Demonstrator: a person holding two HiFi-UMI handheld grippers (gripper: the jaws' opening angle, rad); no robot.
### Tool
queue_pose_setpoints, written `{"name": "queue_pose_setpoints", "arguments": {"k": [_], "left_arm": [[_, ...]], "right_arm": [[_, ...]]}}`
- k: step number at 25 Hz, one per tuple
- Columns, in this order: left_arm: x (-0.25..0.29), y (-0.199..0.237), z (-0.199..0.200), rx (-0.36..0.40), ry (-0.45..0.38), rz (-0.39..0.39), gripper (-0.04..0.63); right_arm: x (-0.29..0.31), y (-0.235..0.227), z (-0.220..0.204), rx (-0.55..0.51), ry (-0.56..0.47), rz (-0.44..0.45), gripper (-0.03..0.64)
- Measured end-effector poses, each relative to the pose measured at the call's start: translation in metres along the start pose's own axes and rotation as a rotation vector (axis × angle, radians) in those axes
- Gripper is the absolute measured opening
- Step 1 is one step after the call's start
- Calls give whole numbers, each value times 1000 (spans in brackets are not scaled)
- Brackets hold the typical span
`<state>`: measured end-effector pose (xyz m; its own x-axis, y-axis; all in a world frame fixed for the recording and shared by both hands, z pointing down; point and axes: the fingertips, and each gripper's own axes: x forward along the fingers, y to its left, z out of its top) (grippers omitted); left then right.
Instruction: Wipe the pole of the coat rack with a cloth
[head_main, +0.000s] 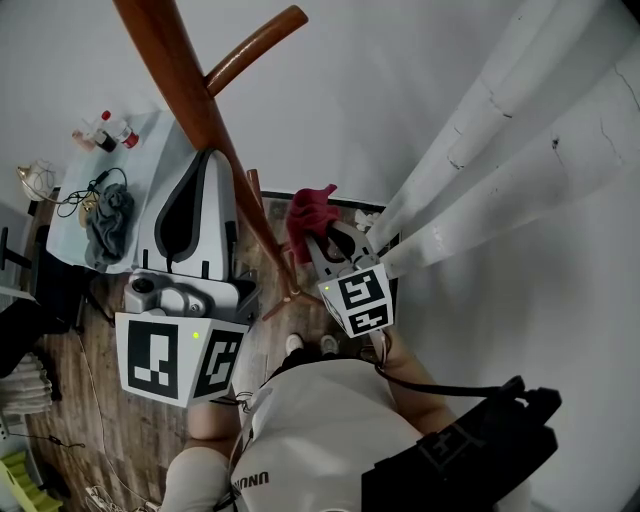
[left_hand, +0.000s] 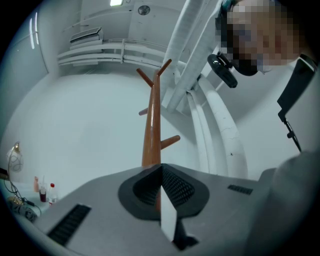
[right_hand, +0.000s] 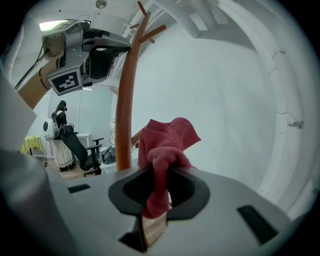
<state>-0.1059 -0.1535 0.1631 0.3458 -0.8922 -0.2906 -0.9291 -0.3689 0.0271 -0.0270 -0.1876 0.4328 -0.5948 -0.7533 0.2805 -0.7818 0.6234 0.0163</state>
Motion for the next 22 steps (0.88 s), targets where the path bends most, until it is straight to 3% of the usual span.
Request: {"name": "queue_pose_setpoints", "arguments": {"k": [22], "left_arm": [[0,-1,-3,1,2,0,9]], "right_arm": [[-8,-35,-5,22,1,-84,71]]}}
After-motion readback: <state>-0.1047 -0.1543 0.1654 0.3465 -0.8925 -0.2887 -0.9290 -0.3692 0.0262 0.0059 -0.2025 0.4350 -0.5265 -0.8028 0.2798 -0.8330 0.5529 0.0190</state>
